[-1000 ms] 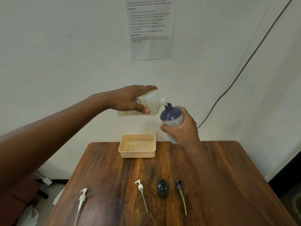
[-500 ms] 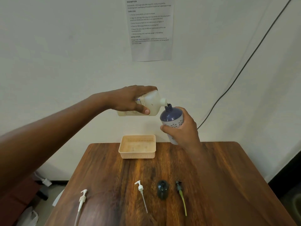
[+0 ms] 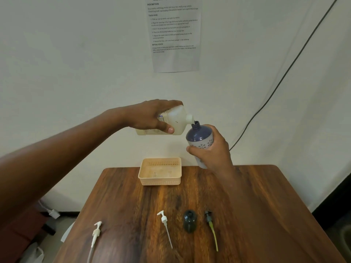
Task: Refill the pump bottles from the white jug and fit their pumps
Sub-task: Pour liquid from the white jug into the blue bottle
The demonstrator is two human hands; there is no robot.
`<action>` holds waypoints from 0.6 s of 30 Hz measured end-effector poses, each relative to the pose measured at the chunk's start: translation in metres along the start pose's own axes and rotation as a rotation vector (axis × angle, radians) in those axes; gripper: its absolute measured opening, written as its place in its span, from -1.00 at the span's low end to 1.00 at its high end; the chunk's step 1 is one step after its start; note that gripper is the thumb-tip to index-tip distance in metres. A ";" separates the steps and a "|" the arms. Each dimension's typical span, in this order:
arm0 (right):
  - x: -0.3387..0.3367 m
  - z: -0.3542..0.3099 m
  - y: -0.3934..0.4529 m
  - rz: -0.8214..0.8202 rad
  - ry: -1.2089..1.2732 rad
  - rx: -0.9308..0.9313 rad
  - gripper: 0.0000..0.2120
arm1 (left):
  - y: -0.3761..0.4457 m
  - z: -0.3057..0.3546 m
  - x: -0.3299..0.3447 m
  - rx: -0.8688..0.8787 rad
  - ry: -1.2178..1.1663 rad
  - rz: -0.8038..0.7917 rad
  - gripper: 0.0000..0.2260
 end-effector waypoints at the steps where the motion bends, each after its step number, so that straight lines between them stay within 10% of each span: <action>1: 0.000 0.000 0.000 0.001 0.001 0.001 -0.34 | 0.000 0.000 0.000 0.000 0.000 0.000 -0.23; 18: 0.003 -0.001 0.002 0.007 0.000 0.004 -0.34 | 0.000 -0.002 -0.003 -0.005 0.012 -0.004 -0.26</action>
Point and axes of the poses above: each hand's wrist, its own y-axis towards the middle knuckle, its own x-axis out of the palm, z = x × y, the point moved 7 cm from there along y, towards the middle knuckle, and after that the axes turned 11 degrees about -y, right-handed, at the moved point
